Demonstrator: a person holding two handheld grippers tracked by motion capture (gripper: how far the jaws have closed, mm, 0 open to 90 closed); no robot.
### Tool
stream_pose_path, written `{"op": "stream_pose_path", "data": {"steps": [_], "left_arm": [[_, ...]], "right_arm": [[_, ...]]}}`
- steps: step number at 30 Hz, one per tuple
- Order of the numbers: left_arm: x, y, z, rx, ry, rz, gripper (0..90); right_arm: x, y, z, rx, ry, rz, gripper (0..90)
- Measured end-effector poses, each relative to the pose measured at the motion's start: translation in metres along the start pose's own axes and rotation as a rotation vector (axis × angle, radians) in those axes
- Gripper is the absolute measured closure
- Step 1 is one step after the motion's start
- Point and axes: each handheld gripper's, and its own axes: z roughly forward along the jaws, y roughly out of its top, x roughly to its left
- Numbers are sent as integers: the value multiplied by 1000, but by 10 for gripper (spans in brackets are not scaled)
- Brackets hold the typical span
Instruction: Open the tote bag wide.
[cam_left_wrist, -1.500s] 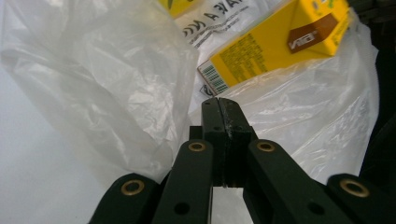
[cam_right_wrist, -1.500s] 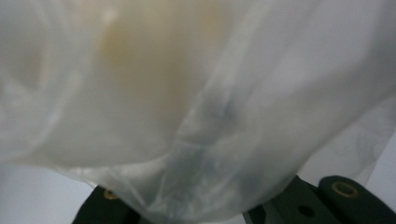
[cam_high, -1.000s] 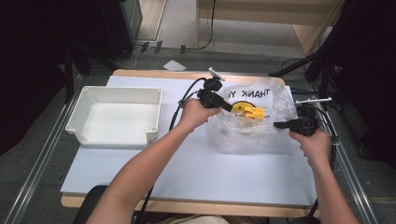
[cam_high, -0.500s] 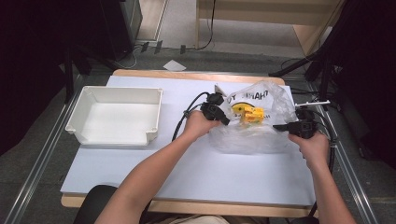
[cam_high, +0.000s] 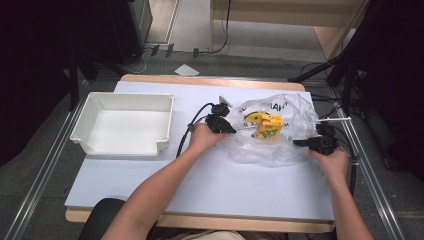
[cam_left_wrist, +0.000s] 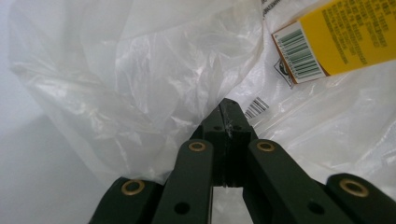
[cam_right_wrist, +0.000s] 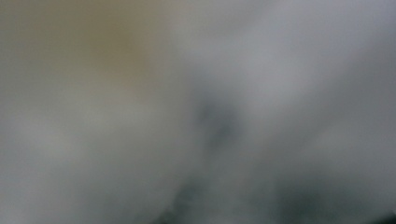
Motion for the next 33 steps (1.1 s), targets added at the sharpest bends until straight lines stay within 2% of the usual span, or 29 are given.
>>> {"op": "stream_pose_path", "data": {"steps": [2, 4, 6, 7, 10, 17, 25, 29, 33], "left_arm": [[2, -1, -1, -7, -8, -7, 900], [5, -5, -2, -39, -12, -19, 900], [6, -11, -5, -88, 30, 0, 900], [6, -11, -5, -88, 30, 0, 900], [5, -14, -8, -120, 80, 11, 900], [11, -15, -13, -140, 121, -7, 900], [23, -15, -19, -153, 114, -46, 900], [26, -16, -21, -151, 111, -54, 900], [28, -15, -22, -151, 113, -54, 900]], "right_arm": [[-2, -1, 1, -6, 3, 5, 897], [-7, -4, 1, -24, 24, 16, 900], [-14, -8, 0, -42, 14, 22, 900], [-14, -8, 0, -42, 14, 22, 900], [-19, -12, -3, -59, -8, 12, 900], [-25, -18, -7, -91, -27, -14, 900], [-33, -21, -11, -122, -29, -10, 900], [-34, -21, -12, -124, -33, -15, 900], [-40, -21, -14, -120, -14, -5, 900]]}}
